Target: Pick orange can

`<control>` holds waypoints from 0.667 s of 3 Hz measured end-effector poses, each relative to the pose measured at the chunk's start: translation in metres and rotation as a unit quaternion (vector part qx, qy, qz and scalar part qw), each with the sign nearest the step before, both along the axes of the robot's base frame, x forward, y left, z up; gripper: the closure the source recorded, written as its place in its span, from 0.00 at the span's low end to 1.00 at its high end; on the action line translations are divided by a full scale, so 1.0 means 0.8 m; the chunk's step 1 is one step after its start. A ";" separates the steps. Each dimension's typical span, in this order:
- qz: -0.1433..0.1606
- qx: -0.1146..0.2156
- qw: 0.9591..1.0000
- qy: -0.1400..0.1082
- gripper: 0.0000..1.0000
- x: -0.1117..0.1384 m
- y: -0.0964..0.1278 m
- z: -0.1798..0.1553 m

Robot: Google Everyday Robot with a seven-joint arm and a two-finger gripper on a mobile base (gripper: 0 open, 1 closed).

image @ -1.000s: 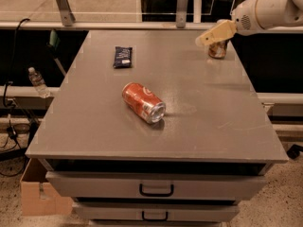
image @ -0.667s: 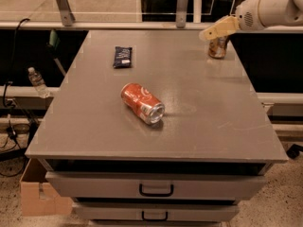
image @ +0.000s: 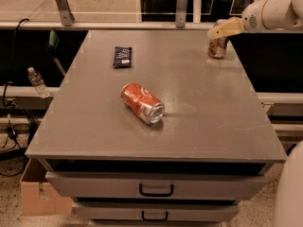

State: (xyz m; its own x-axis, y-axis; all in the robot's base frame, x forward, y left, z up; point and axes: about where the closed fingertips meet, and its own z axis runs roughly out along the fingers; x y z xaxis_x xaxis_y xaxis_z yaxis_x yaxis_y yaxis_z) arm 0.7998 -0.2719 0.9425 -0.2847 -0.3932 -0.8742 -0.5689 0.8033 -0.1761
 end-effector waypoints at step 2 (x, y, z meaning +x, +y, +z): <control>-0.019 0.003 0.999 0.039 0.14 0.011 -0.020 -0.052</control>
Offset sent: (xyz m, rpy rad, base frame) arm 0.0037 -0.0192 -0.0629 0.0142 0.1346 -0.0368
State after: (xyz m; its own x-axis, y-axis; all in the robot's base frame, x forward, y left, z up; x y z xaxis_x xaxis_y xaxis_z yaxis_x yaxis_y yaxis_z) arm 0.8085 -0.2877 0.9011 -0.3665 -0.3760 -0.8511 -0.5505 0.8250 -0.1274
